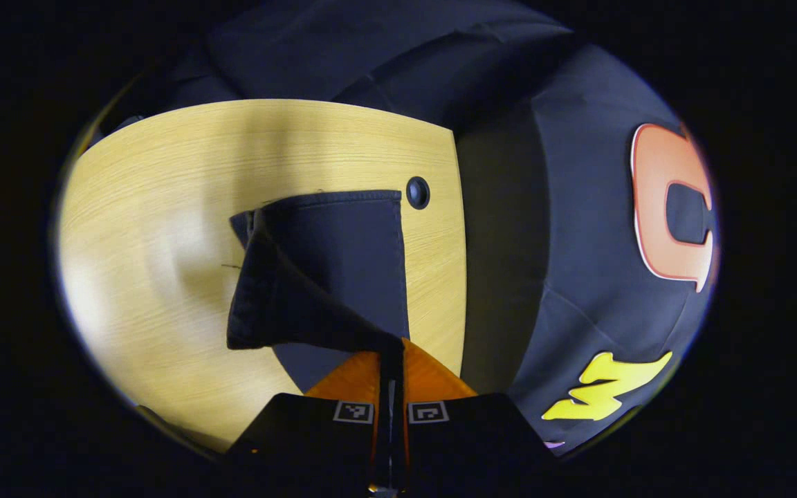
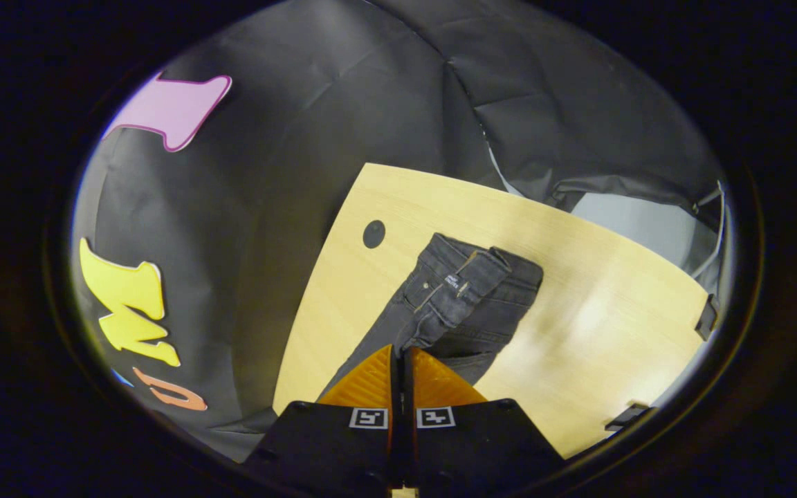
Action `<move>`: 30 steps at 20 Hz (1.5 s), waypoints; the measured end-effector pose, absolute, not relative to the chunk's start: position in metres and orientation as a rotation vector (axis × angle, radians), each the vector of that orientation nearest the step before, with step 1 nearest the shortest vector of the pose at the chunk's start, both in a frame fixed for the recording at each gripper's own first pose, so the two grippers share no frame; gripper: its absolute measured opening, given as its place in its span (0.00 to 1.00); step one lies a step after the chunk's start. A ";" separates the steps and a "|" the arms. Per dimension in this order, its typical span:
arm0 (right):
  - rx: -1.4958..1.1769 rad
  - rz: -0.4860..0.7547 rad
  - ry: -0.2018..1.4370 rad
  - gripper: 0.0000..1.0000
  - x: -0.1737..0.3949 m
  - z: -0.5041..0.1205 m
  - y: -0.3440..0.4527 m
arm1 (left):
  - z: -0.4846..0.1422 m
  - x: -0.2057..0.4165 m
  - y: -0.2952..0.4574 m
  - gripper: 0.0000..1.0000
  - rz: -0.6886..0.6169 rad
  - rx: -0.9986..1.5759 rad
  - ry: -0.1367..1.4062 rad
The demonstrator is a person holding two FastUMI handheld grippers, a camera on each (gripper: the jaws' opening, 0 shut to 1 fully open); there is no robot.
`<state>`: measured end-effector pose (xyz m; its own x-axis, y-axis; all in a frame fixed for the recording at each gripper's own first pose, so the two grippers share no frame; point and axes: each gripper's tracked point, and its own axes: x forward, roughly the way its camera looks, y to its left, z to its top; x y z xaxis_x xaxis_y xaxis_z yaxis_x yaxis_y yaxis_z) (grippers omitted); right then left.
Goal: Grasp the waist and the cuffs of the jeans and fold them to make the two legs overlap; first hold the waist and fold one-third of the jeans toward the cuffs, then hold the cuffs and fold the remaining one-third in the same direction to finish folding.
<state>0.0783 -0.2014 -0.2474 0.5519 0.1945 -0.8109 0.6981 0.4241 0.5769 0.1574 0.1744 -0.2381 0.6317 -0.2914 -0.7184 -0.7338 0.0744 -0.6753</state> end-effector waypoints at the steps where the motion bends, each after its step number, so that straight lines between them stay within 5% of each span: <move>1: 1.127 -0.387 0.967 0.00 0.085 -0.252 -0.201 | -0.246 0.166 0.174 0.04 0.408 -1.502 0.909; 15: 1.084 -0.441 0.996 0.05 0.160 -0.358 -0.198 | -0.352 0.230 0.169 0.05 0.418 -1.322 1.107; 17: 1.102 -0.428 0.976 0.08 0.167 -0.357 -0.196 | -0.342 0.237 0.169 0.14 0.388 -1.316 1.106; 19: 1.128 -0.413 0.946 0.16 0.173 -0.353 -0.194 | -0.333 0.244 0.172 0.33 0.388 -1.272 1.101; 20: 1.128 -0.408 0.938 0.27 0.174 -0.352 -0.194 | -0.326 0.247 0.171 0.57 0.378 -1.257 1.101; 22: 1.099 -0.397 0.928 0.37 0.174 -0.346 -0.195 | -0.311 0.258 0.170 0.76 0.363 -1.226 1.089; 24: 1.055 -0.389 0.895 0.60 0.173 -0.334 -0.202 | -0.297 0.266 0.174 0.99 0.365 -1.162 1.092; 28: 0.914 -0.351 0.802 0.83 0.172 -0.295 -0.211 | -0.235 0.296 0.171 0.98 0.294 -1.091 1.016; 30: 0.743 -0.299 0.770 0.75 0.165 -0.271 -0.212 | -0.185 0.314 0.170 0.99 0.237 -0.969 0.923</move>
<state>0.1650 -0.2120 -0.2709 0.6929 0.0164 -0.7209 0.4987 0.7112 0.4954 0.3136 0.1699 -0.1854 0.6115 -0.2124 -0.7622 -0.5530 0.5742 -0.6037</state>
